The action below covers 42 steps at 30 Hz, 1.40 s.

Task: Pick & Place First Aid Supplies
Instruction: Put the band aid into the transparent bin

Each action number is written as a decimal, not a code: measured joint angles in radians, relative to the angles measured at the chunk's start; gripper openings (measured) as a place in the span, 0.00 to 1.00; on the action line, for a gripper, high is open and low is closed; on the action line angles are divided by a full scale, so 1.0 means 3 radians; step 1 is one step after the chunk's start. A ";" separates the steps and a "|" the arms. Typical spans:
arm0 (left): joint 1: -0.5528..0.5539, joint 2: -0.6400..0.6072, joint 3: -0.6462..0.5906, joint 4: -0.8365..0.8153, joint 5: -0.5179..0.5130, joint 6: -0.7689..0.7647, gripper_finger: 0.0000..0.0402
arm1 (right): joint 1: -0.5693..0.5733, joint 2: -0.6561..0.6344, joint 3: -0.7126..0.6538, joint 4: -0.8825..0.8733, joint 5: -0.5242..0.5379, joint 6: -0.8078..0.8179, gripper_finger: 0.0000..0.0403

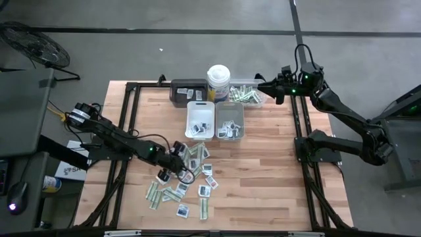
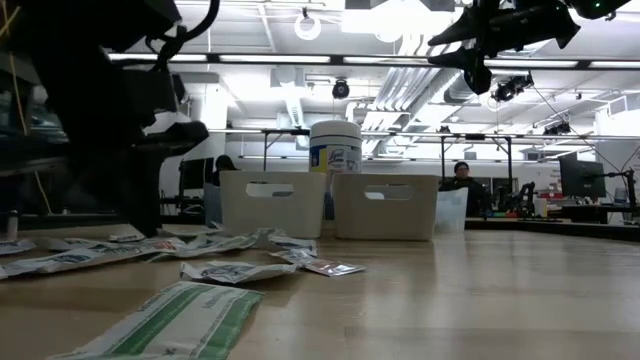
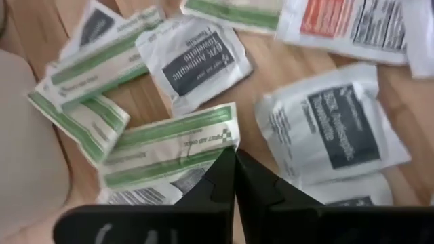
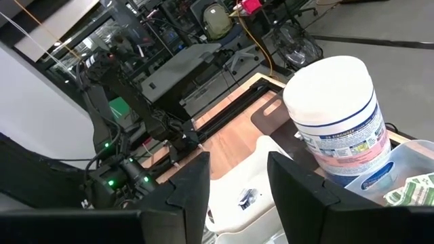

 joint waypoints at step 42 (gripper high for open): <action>0.0161 -0.0005 0.2401 -0.1527 -0.1582 0.2448 0.00 | 0.0601 0.0074 0.0000 -0.0061 0.0076 0.0127 0.35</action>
